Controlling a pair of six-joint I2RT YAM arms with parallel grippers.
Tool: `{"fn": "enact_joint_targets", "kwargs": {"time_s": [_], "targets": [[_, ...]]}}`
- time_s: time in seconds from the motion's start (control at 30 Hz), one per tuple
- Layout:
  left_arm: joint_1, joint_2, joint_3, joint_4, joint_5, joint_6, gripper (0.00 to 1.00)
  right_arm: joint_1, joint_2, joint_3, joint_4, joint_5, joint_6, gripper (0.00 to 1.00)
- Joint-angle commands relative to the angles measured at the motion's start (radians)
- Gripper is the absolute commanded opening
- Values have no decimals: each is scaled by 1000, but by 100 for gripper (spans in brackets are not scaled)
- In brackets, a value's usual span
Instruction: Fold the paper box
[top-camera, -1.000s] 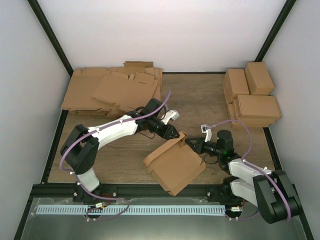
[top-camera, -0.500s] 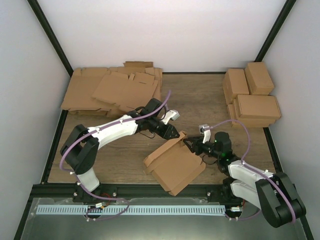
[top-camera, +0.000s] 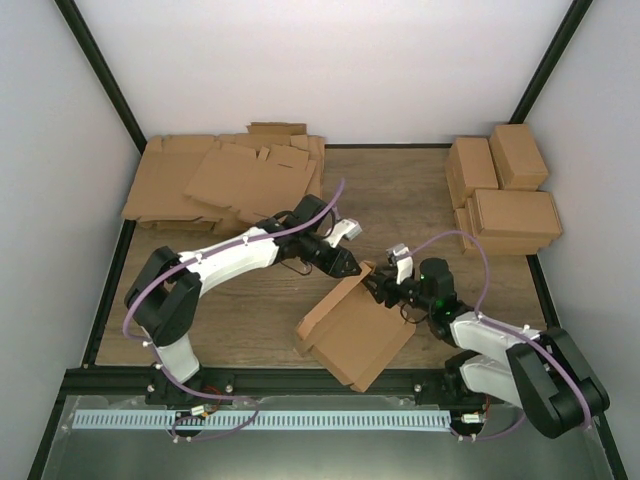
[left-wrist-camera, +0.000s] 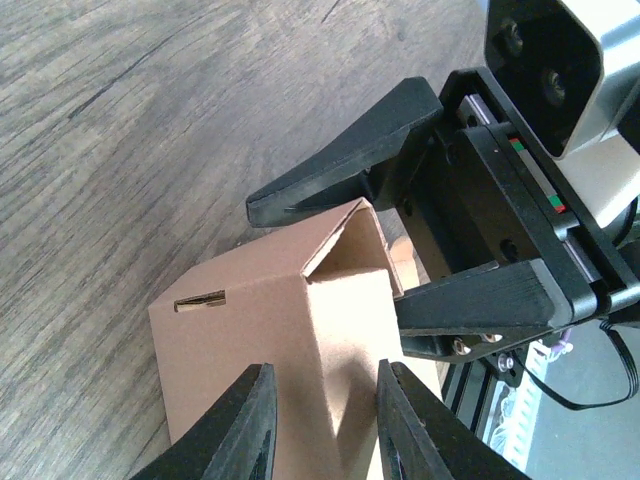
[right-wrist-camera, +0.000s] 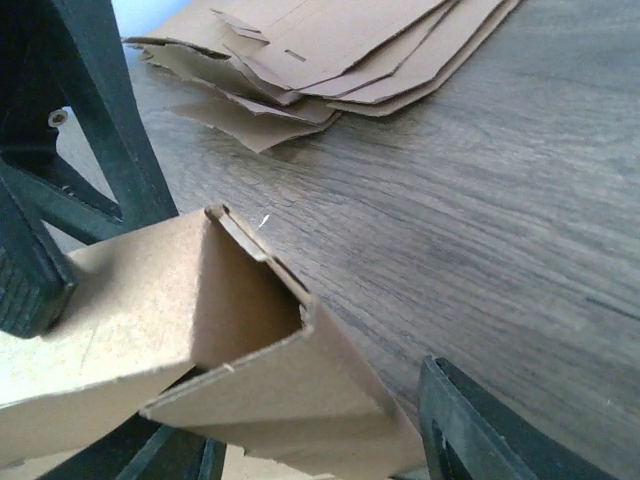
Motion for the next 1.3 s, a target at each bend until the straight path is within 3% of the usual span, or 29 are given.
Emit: {"fn": "enact_joint_targets", "kwargs": {"time_s": [0.0,0.23,0.5,0.8,1.27], "targets": [[-6,30,15,-52,6,31,30,14,31,51,58,-21,-112,52],[-1,41,24,-58,2,38,30,71,88,62,111,-129,-182,48],[8,32,19,-47,-8,31,30,81,23,10,118,-185,-105,53],[29,33,14,-48,0,41,30,81,0,8,89,-197,-85,49],[38,38,5,-51,11,50,30,82,21,30,56,-252,-50,59]]}}
